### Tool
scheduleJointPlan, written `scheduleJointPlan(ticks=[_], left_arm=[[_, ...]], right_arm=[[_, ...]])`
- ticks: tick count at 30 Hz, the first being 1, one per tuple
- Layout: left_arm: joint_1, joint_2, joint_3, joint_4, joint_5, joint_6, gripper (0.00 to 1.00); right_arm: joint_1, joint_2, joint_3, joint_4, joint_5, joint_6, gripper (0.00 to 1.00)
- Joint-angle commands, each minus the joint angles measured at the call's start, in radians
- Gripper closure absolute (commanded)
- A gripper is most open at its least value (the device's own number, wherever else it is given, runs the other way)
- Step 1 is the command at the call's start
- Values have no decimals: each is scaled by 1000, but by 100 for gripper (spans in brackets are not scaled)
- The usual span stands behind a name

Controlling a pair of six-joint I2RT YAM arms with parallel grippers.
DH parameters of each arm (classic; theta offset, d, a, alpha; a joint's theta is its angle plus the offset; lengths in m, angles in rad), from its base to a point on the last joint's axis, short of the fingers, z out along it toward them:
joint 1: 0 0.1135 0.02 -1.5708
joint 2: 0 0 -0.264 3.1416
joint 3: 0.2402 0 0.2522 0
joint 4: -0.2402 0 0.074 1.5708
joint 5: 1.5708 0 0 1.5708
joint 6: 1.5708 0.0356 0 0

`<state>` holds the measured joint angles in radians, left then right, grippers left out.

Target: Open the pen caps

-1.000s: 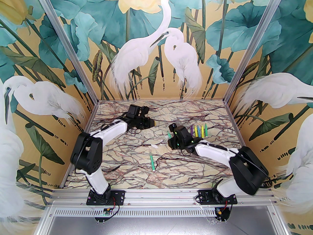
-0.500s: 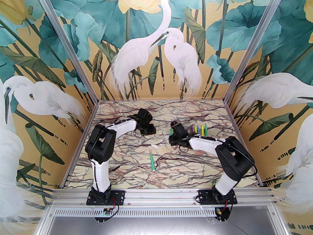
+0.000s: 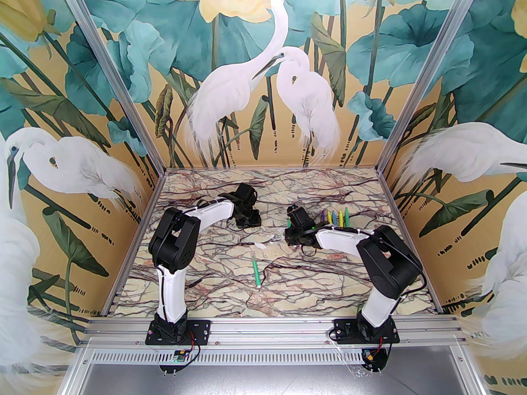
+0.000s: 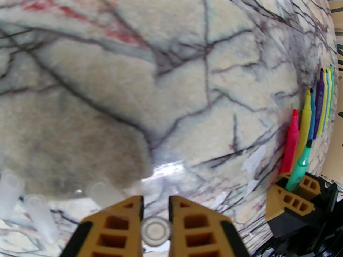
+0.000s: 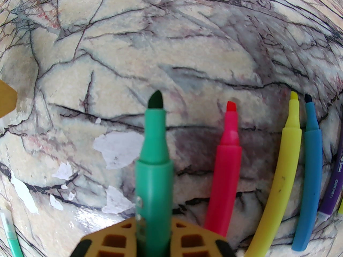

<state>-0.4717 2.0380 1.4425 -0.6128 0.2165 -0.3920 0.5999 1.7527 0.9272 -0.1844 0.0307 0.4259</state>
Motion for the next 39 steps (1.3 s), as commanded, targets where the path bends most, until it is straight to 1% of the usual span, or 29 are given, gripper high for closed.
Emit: scheduleJointPlan(ticks=[1, 7, 11, 16, 23, 28, 32, 35, 39], left_arm=[[-3, 18, 22, -57, -58, 6, 88], [-2, 11, 21, -94, -94, 13, 85], [-2, 1, 19, -121, -117, 22, 83], [-3, -10, 13, -127, -118, 31, 79], [-3, -30, -1, -123, -116, 41, 72], [-3, -45, -3, -121, -105, 45, 68], [-2, -82, -18, -94, -74, 54, 62], [-1, -109, -21, -73, -48, 60, 58], [2, -163, -34, -63, -72, 61, 51]], right_arm=[[-2, 11, 27, -10, 13, -5, 96], [-2, 13, 31, -9, -12, -27, 91], [1, 16, 33, -23, -7, -35, 88], [0, 11, 36, -36, 9, -32, 82], [4, -19, 39, -61, 15, -40, 74], [9, -36, 51, -91, 23, -54, 71], [30, -65, 71, -135, 39, -69, 70], [60, -106, 72, -164, 68, -82, 66], [102, -168, 64, -187, 74, -87, 61]])
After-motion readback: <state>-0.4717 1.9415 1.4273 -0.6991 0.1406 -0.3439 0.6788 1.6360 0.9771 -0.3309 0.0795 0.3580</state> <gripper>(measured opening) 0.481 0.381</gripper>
